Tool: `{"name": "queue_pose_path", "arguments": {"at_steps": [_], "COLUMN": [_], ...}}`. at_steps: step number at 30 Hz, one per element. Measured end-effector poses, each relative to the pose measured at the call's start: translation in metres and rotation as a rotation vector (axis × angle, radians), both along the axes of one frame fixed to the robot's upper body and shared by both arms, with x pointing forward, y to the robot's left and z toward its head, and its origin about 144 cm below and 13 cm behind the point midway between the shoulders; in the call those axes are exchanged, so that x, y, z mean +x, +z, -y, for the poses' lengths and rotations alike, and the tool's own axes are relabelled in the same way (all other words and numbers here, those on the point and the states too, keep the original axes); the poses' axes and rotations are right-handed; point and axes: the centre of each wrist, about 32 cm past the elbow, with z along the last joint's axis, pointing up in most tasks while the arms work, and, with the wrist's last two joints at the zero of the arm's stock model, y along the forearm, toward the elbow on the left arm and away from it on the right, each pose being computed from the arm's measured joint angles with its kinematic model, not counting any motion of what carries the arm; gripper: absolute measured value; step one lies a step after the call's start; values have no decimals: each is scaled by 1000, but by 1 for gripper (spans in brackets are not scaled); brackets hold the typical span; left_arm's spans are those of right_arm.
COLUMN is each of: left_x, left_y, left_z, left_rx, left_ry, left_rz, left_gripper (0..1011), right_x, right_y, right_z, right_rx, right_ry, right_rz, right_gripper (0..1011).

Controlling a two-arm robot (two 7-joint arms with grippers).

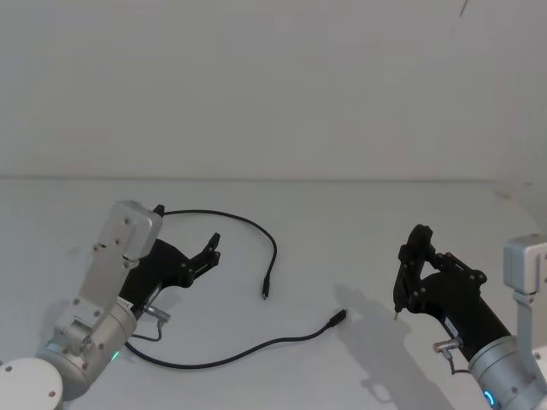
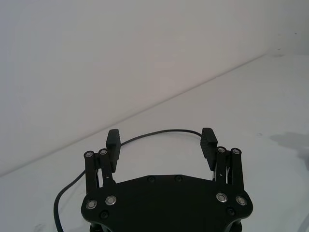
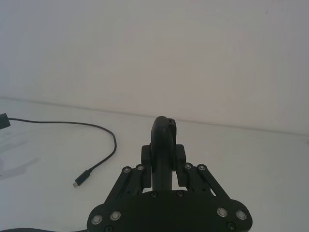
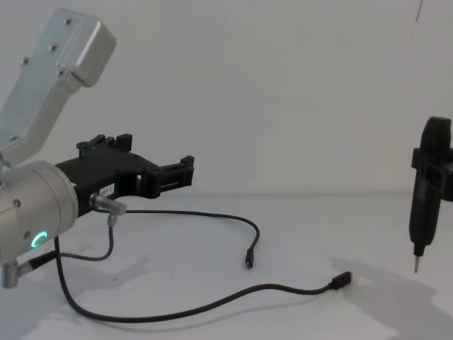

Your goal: Pick up the data cable with the one hand.

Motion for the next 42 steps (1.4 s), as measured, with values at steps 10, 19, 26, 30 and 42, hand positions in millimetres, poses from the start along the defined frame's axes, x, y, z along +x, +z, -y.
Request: {"name": "queue_pose_path", "arguments": {"at_steps": [10,19,26,30,42], "left_x": [0,0,1,2,1], "left_y": [0,0,1,5,24], "left_z": [0,0,0,-2,-12], "left_rx": [0,0,4,15,67], "left_ry": [0,0,-12,-46,-185], "left_rz": [-1,-1,-3,-13,-81], "left_gripper": [1001,1002,1001,1001,1002], "right_x": [0,0,0,0,0], "right_y": [0,0,0,0,0], "right_z": [0,0,0,0,0], "right_rx": [0,0,0,0,0], "right_ry": [0,0,0,0,0], "right_rz": [0,0,0,0,0], "right_gripper": [279,279,279,279,279]}}
